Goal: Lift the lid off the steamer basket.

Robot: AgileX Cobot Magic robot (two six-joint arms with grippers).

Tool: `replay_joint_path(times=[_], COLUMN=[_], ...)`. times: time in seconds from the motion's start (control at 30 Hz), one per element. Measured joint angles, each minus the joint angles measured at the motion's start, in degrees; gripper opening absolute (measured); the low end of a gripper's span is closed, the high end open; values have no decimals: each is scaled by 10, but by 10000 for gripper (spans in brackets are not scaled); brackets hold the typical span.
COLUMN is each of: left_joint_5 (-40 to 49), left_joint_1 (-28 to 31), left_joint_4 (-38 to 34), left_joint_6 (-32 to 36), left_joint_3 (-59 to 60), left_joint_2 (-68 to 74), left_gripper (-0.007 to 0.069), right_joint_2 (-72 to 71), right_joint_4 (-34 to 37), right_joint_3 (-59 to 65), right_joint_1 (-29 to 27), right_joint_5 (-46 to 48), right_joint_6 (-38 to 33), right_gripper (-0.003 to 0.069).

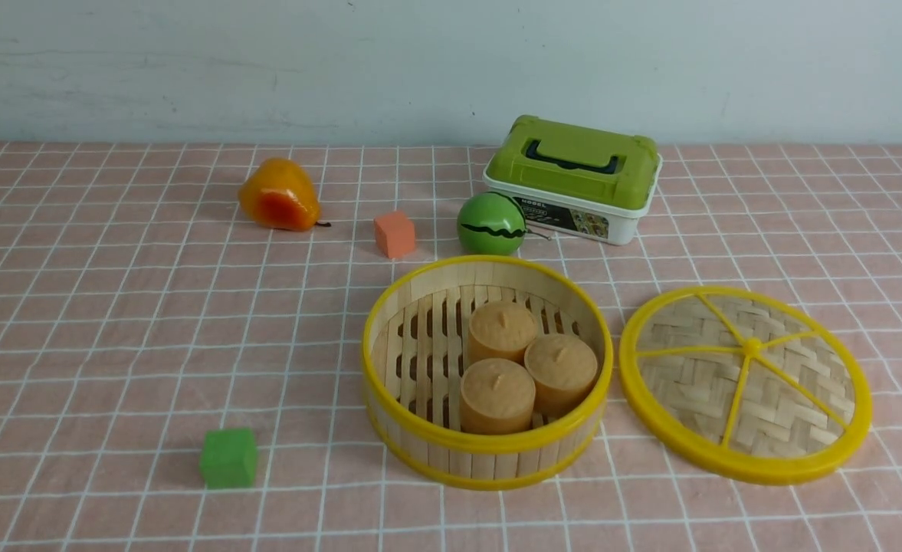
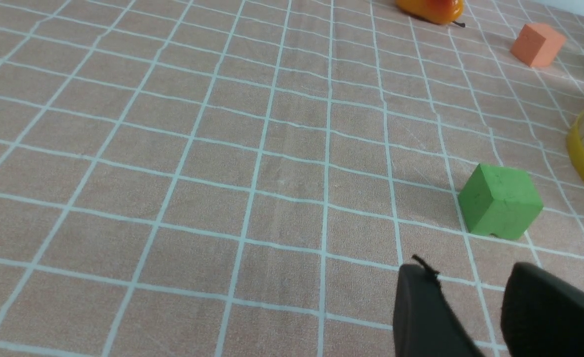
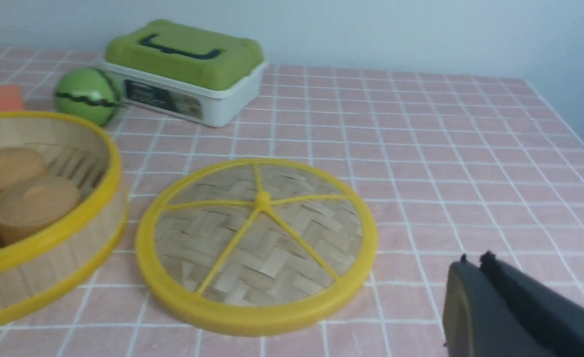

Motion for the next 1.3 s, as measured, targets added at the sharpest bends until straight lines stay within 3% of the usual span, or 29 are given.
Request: replay_joint_path(times=[0.27, 0.67, 1.3], left_joint_5=[0, 0, 0], left_joint_1=[0, 0, 0], left_joint_4=[0, 0, 0], left_joint_6=[0, 0, 0], left_joint_3=[0, 0, 0], left_joint_2=[0, 0, 0], left_gripper=[239, 239, 239], right_joint_2=[-81, -82, -82], right_joint_4=[5, -2, -3], right_joint_3=[154, 157, 154], right_joint_1=[-20, 34, 36], right_joint_5=[-48, -36, -23], right_joint_6=[24, 24, 24], right_gripper=[-18, -25, -25])
